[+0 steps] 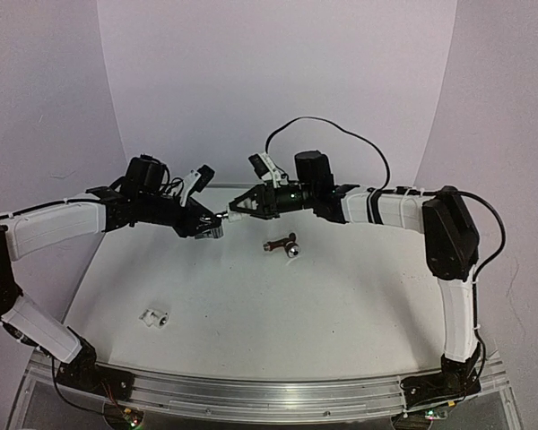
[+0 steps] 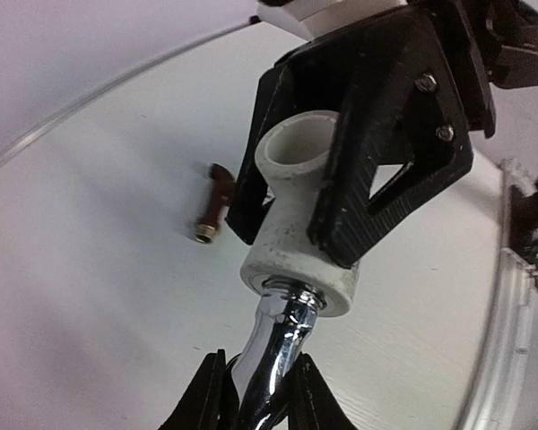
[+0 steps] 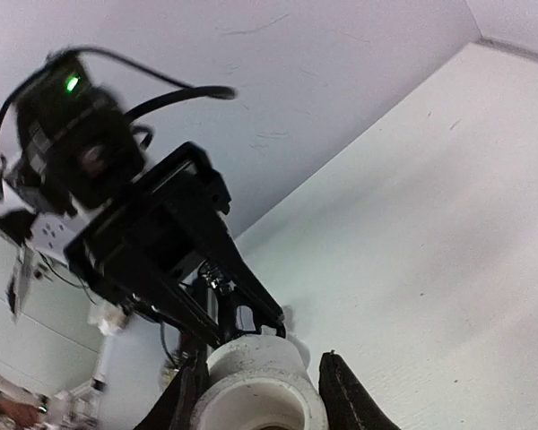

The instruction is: Install the water faucets

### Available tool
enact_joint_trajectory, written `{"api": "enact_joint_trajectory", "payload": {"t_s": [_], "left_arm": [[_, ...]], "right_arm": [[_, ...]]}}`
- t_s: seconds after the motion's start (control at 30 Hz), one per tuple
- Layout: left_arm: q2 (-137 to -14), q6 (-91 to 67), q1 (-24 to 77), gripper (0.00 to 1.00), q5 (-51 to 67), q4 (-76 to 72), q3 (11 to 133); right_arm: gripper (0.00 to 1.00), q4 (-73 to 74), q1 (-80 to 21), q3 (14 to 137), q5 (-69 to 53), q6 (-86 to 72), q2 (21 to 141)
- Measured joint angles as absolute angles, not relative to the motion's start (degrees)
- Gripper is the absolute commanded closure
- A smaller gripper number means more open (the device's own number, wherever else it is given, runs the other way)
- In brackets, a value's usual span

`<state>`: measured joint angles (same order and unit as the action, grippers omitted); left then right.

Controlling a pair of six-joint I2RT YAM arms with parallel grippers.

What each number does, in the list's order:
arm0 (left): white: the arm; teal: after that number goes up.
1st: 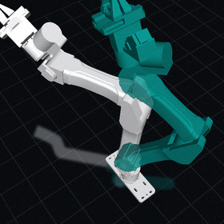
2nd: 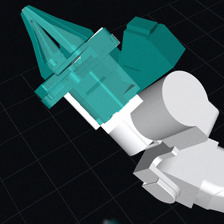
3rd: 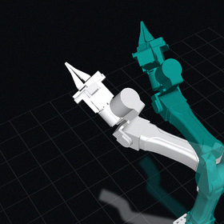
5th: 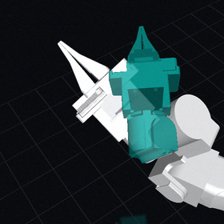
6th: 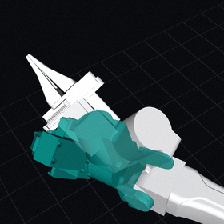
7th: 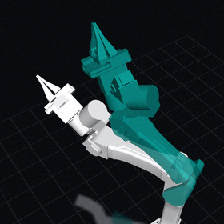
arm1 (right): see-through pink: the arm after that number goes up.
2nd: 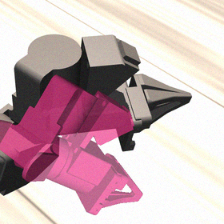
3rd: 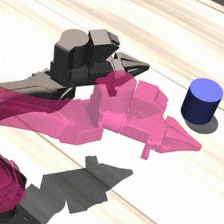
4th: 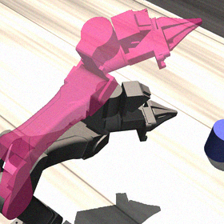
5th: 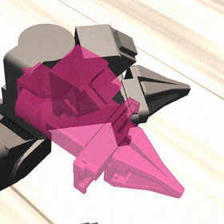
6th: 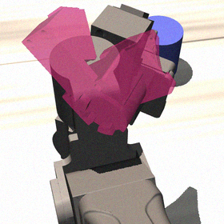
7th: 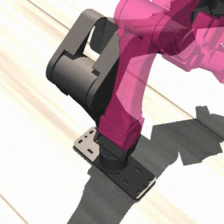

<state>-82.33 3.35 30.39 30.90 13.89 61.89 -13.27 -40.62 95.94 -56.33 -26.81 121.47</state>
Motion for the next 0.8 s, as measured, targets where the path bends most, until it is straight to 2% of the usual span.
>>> {"api": "enact_joint_trajectory", "payload": {"t_s": [0.17,0.33,0.37,0.53,0.57,0.73,0.8], "left_arm": [[-84.4,11.7,33.7,1.00,16.8,7.2,61.4],[-84.8,12.4,34.5,1.00,9.9,4.5,61.1],[-84.8,12.4,34.7,1.00,9.1,4.4,60.9],[-83.9,12.0,35.6,1.00,8.1,3.5,58.2],[-83.6,11.7,35.7,1.00,8.6,3.3,57.4],[-79.4,6.1,34.9,1.00,11.8,2.9,50.7],[-77.1,3.1,34.5,1.00,12.8,3.0,47.7]], "right_arm": [[1.00,-15.5,-38.1,100.9,-58.2,-48.4,127.1],[1.00,-16.4,-37.1,109.4,-60.3,-65.4,133.9],[0.97,-16.6,-37.1,109.9,-60.6,-67.8,134.5],[0.47,-16.6,-37.5,107.5,-60.5,-73.3,134.3],[0.41,-16.9,-37.7,105.8,-60.1,-73.3,133.6],[0.25,-15.7,-36.4,97.5,-57.3,-69.2,128.4],[0.23,-14.4,-35.3,94.4,-56.8,-65.0,125.5]]}}
